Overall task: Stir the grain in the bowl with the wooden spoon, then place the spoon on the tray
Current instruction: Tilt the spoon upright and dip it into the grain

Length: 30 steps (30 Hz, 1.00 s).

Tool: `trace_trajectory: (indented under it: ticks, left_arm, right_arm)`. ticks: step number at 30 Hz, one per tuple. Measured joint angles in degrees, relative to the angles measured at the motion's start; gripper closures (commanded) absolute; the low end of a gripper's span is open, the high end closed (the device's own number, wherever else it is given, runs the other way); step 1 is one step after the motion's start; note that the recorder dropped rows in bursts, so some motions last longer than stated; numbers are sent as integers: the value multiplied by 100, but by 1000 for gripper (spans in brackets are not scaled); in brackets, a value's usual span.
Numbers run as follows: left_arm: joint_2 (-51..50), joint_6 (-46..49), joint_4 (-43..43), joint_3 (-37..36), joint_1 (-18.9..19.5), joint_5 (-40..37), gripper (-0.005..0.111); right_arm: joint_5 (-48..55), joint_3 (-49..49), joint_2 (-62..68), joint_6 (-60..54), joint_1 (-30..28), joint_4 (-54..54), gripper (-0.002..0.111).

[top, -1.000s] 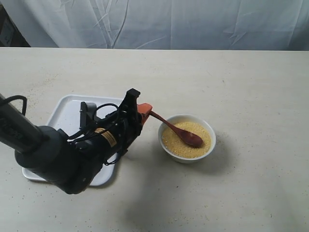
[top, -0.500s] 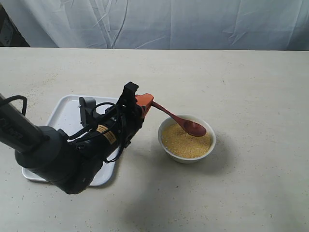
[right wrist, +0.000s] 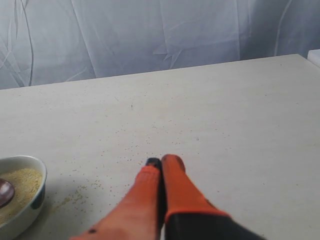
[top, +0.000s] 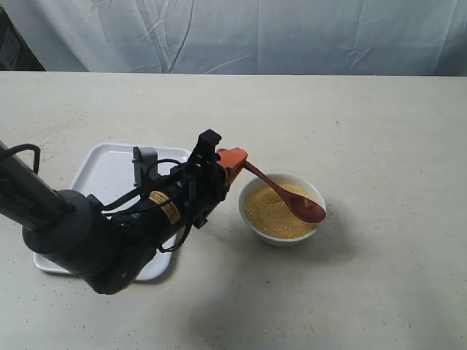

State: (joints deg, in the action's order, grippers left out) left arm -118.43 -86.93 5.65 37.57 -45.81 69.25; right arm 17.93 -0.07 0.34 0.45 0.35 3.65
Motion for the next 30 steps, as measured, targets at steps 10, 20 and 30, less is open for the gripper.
trace_trajectory:
  ticks: [10, 20, 30]
  left_arm:
    - [48, -7, -39, 0, 23, -11, 107]
    - [1102, 2411, -1149, 389, 729, -408, 107]
    - [1219, 4228, -1753, 629, 756, -1981, 107]
  right_arm:
    - [24, 0, 0, -45, 0, -161, 108]
    - [32, 0, 0, -45, 0, -161, 108]
    - [32, 0, 0, -45, 0, -161, 108]
